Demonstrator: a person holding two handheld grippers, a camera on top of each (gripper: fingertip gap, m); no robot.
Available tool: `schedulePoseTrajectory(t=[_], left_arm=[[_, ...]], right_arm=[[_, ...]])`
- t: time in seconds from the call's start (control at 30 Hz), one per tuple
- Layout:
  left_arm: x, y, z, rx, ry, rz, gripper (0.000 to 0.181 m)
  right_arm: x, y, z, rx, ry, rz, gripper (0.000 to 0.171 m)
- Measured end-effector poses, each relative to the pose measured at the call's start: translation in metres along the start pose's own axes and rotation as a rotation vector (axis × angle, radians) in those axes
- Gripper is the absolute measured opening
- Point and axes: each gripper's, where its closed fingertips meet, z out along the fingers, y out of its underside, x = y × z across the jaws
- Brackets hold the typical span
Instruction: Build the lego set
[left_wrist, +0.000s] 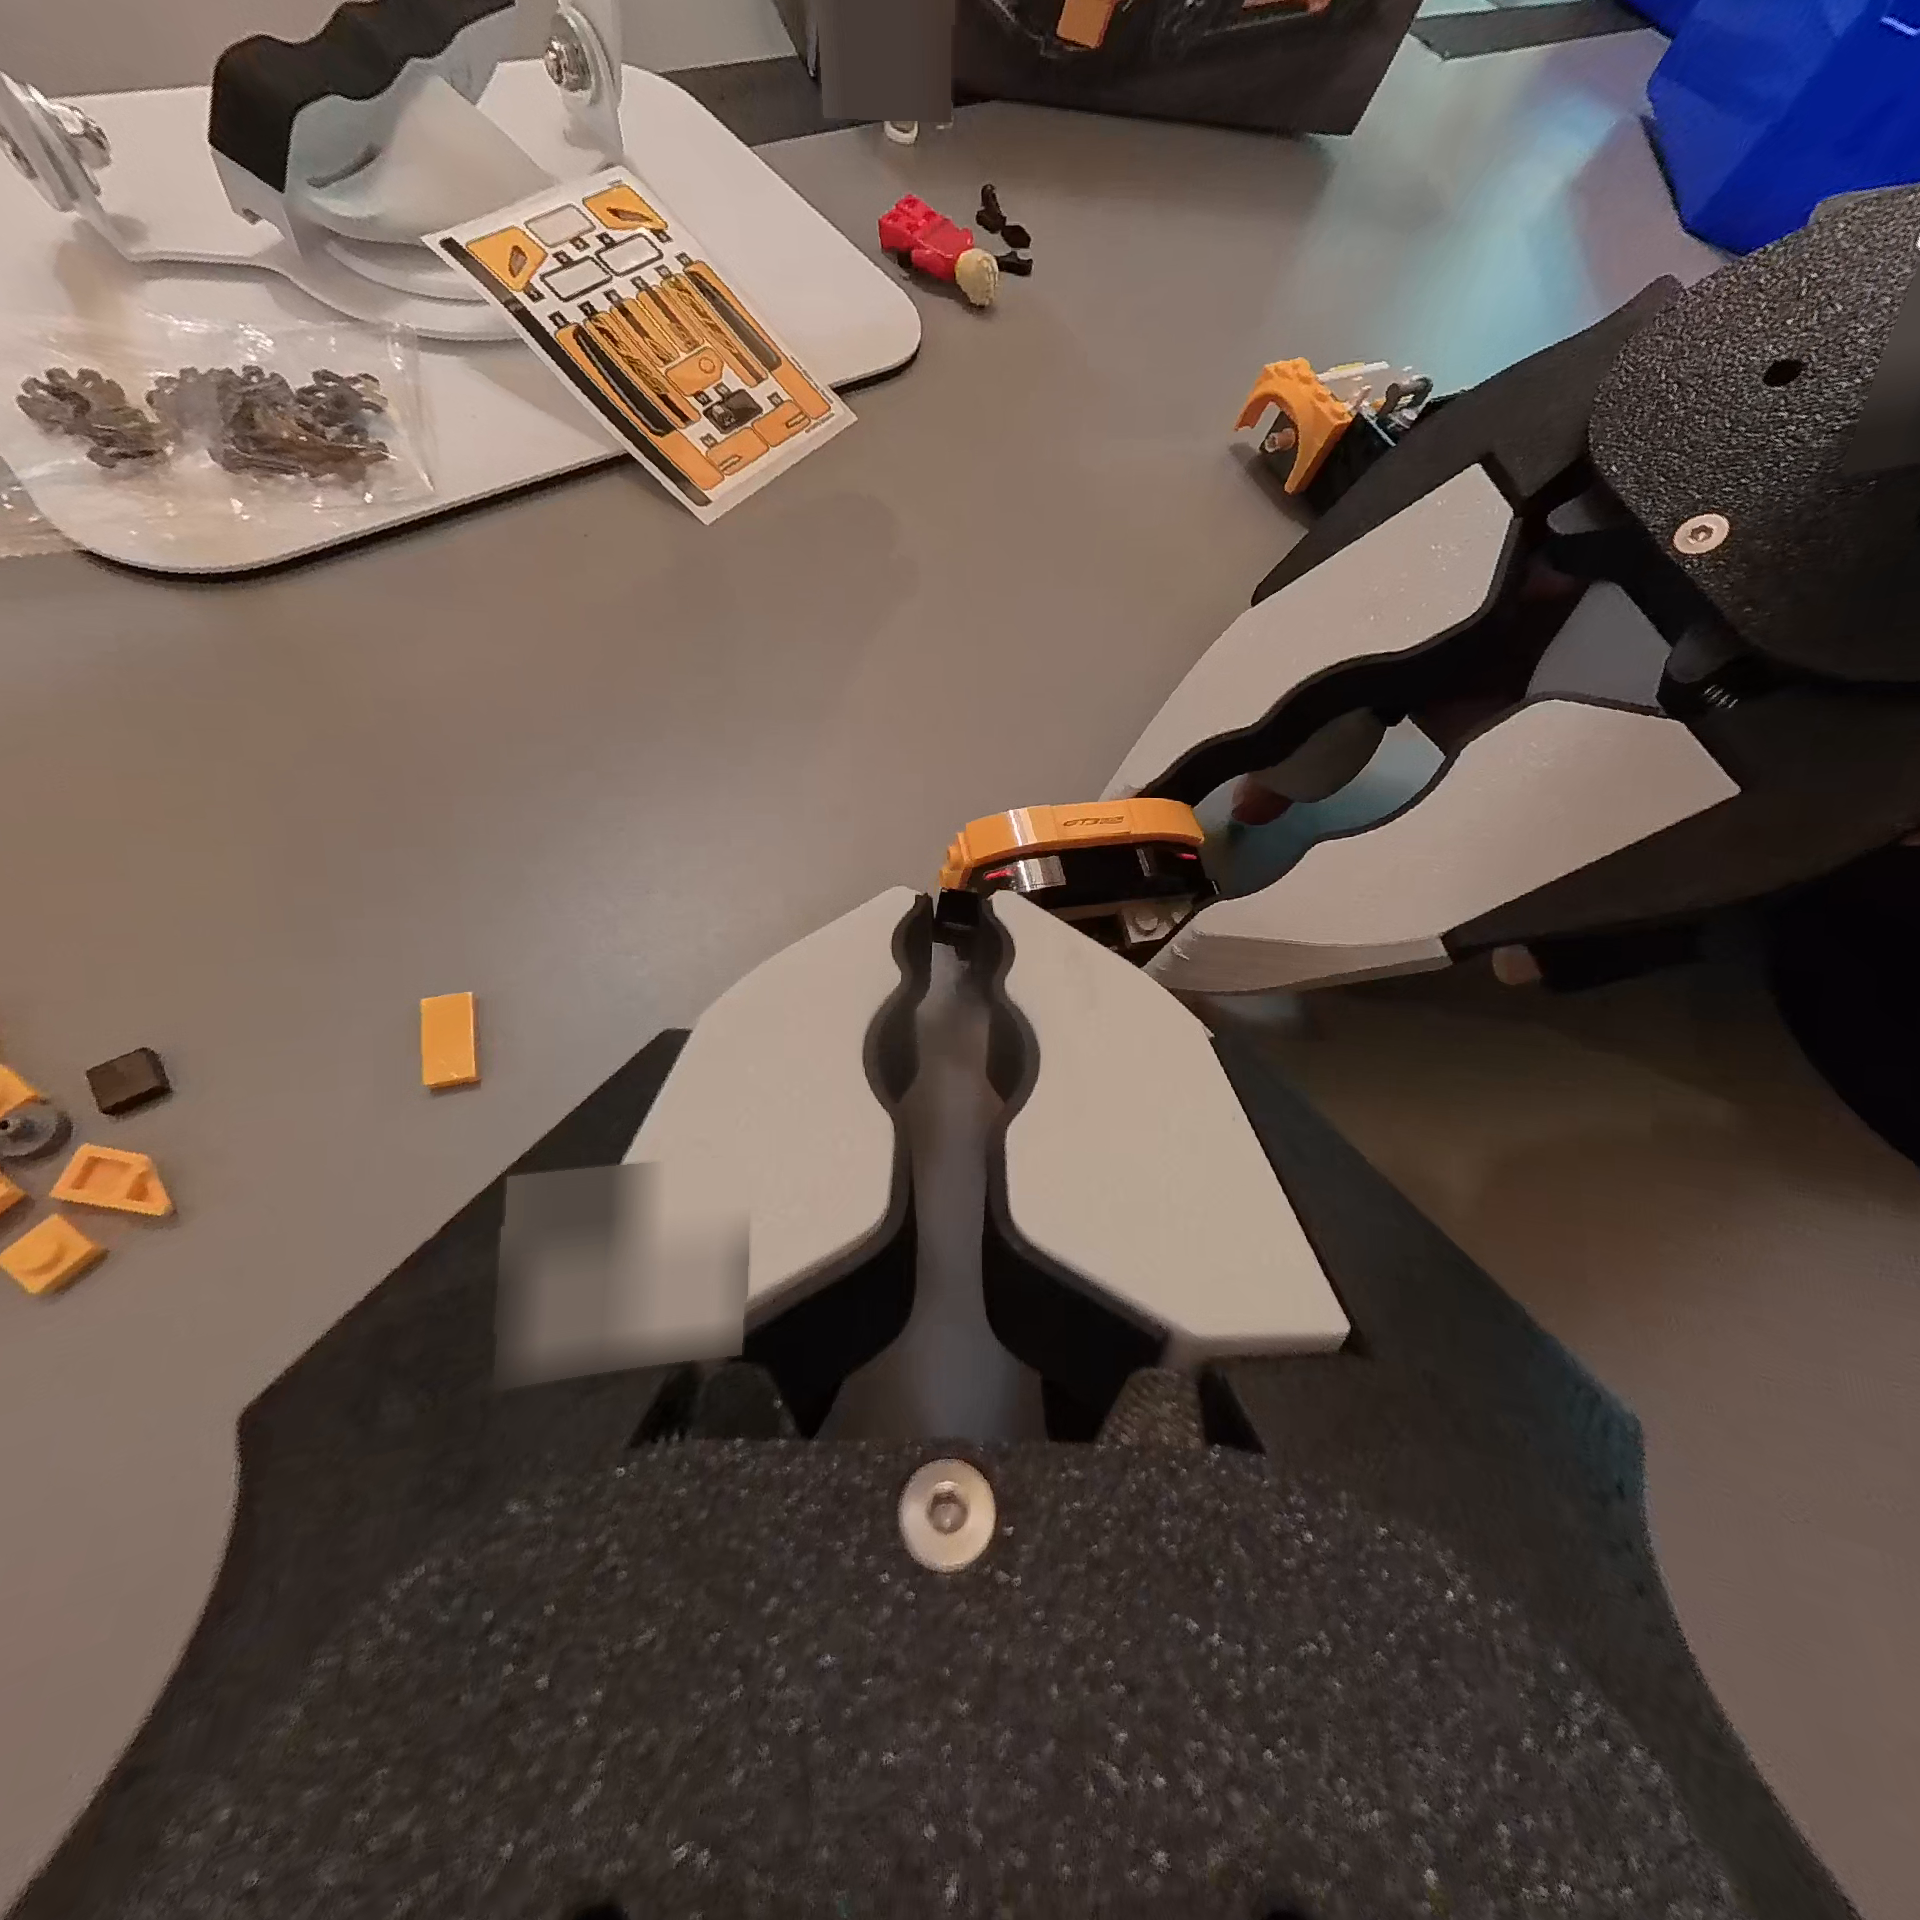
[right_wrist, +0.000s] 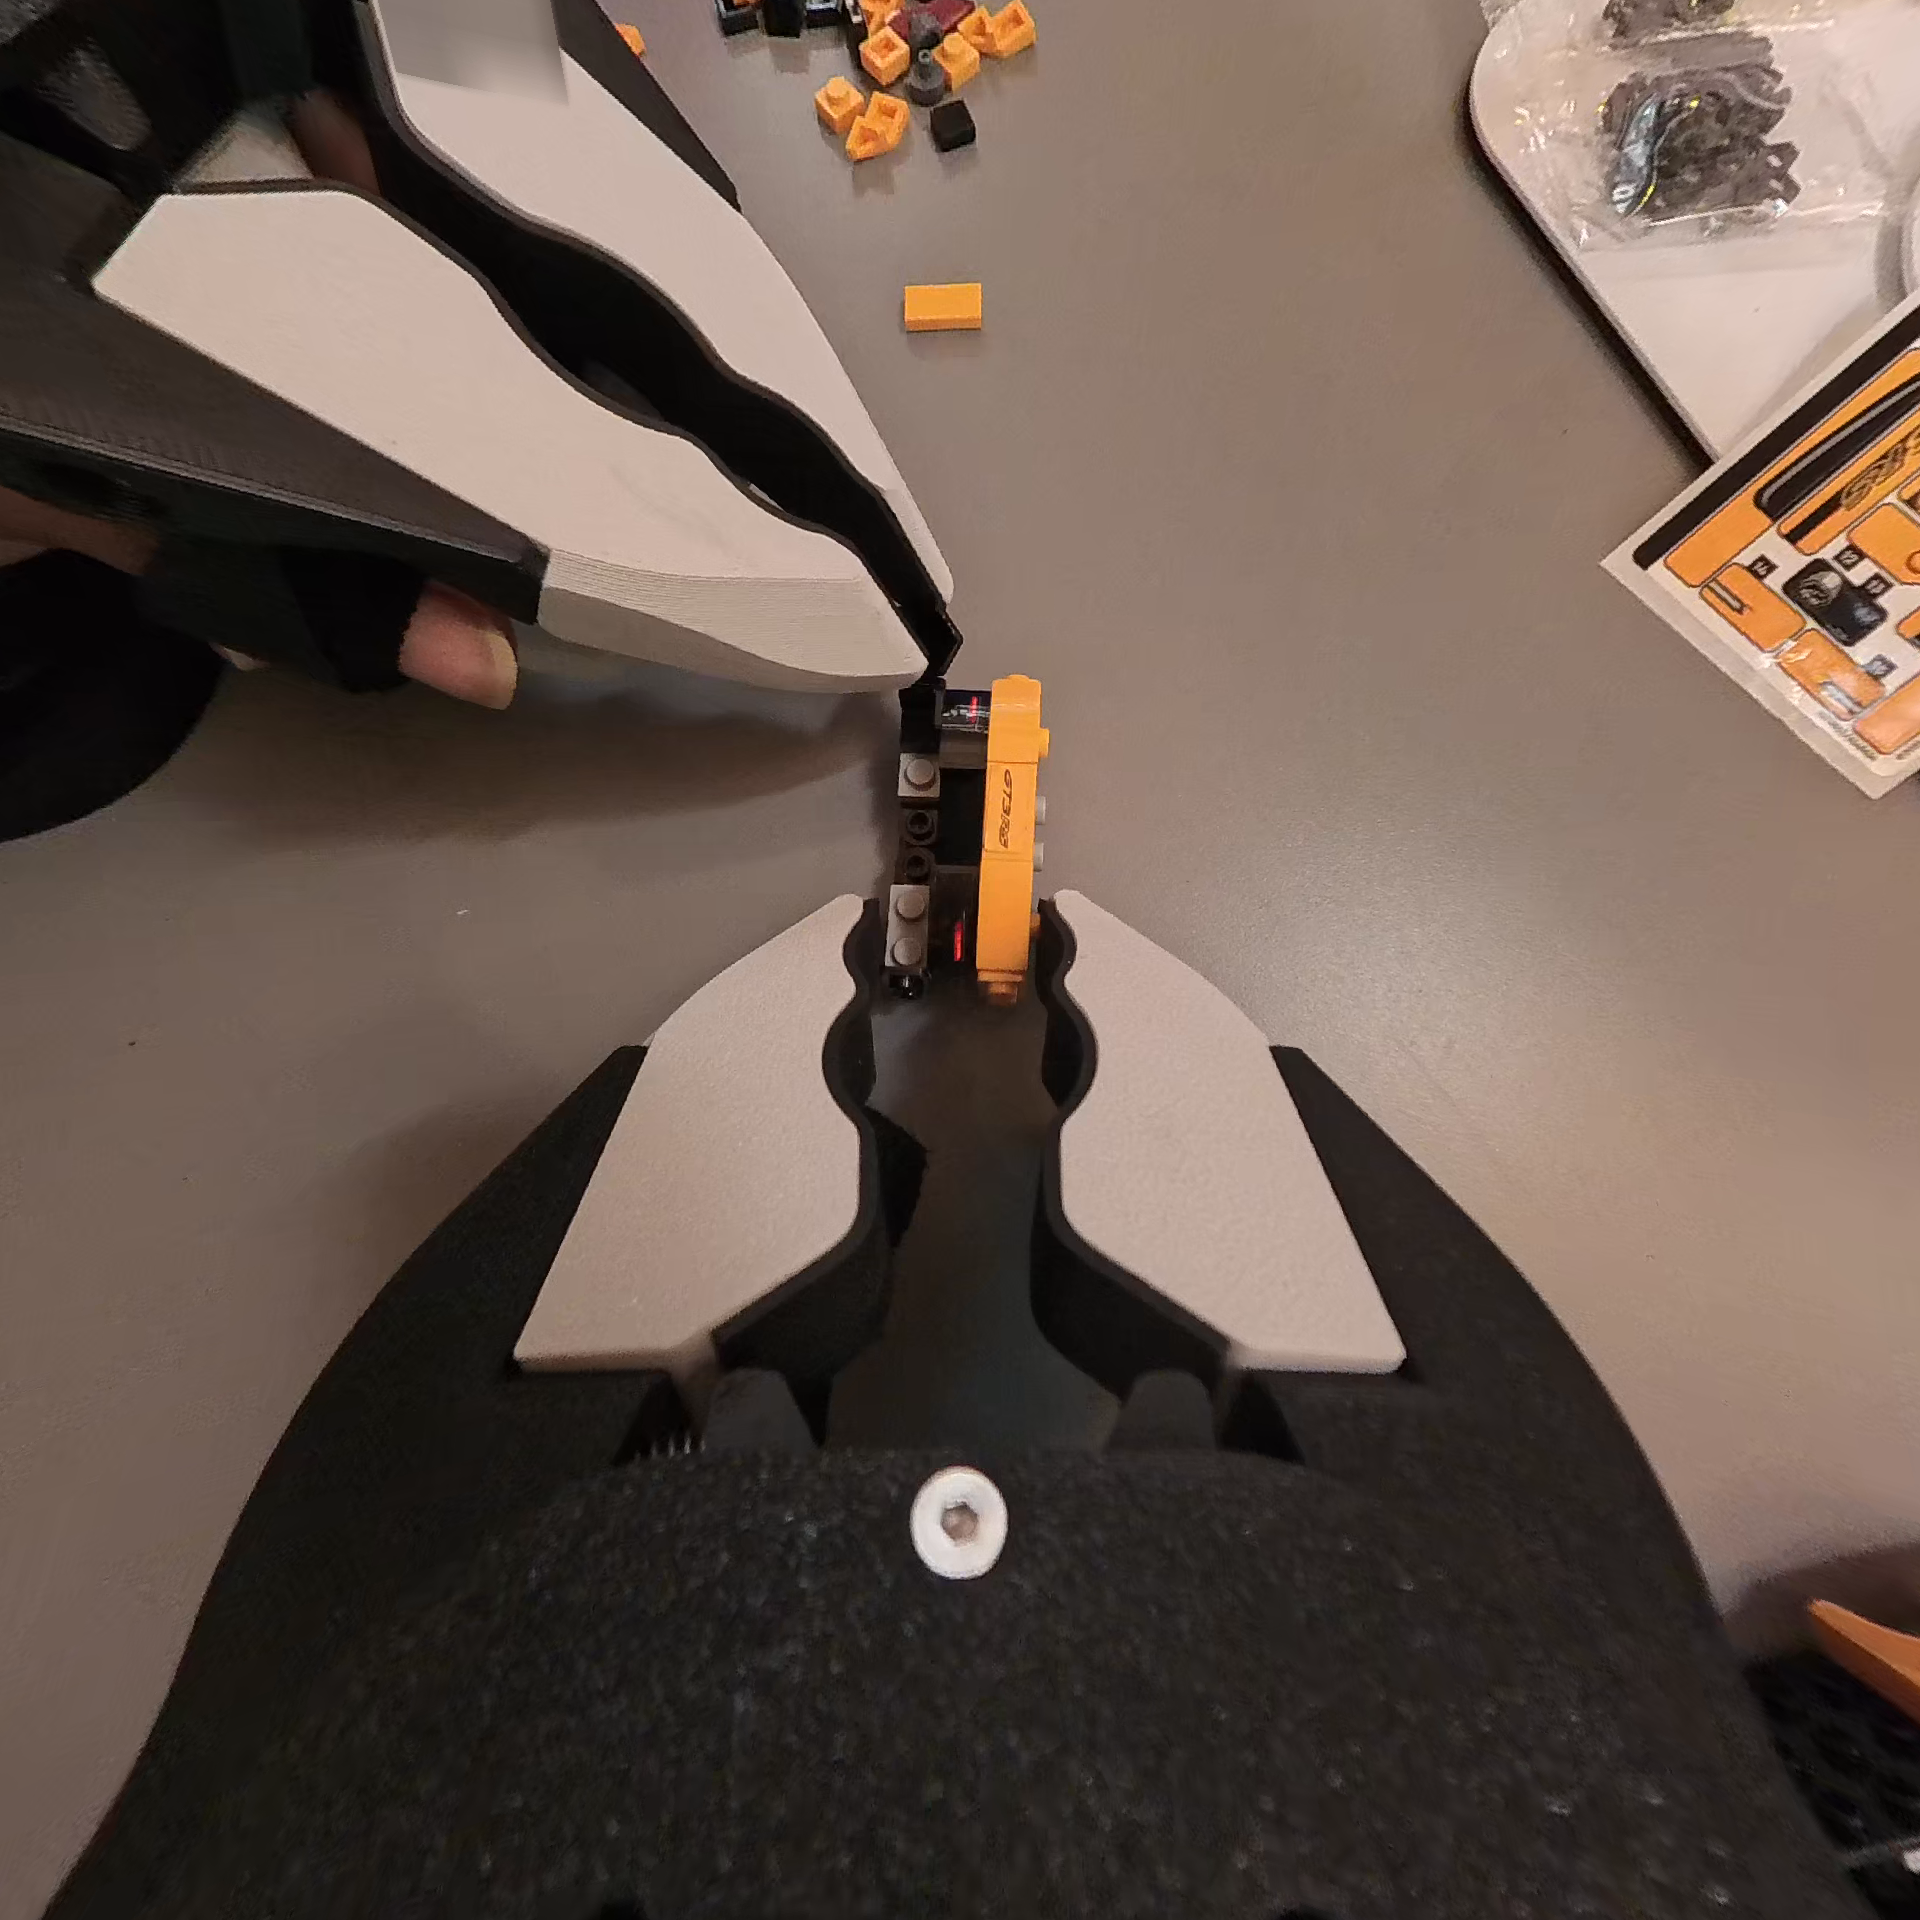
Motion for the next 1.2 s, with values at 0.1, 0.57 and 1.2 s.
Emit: schedulePoseTrajectory(t=[0.1,0.57,1.2], left_arm=[[0.0,0.0,0.0,-0.001,-0.002,0.003,0.007],[-0.026,-0.028,-0.036,0.196,-0.024,-0.071,0.014],[-0.084,0.026,-0.063,-0.214,-0.175,0.216,0.019]], right_arm=[[0.0,0.0,0.0,-0.003,0.001,-0.002,0.028],[0.005,0.003,-0.002,-0.014,0.008,0.002,0.028],[0.005,0.003,-0.002,-0.008,-0.008,0.008,0.028]])
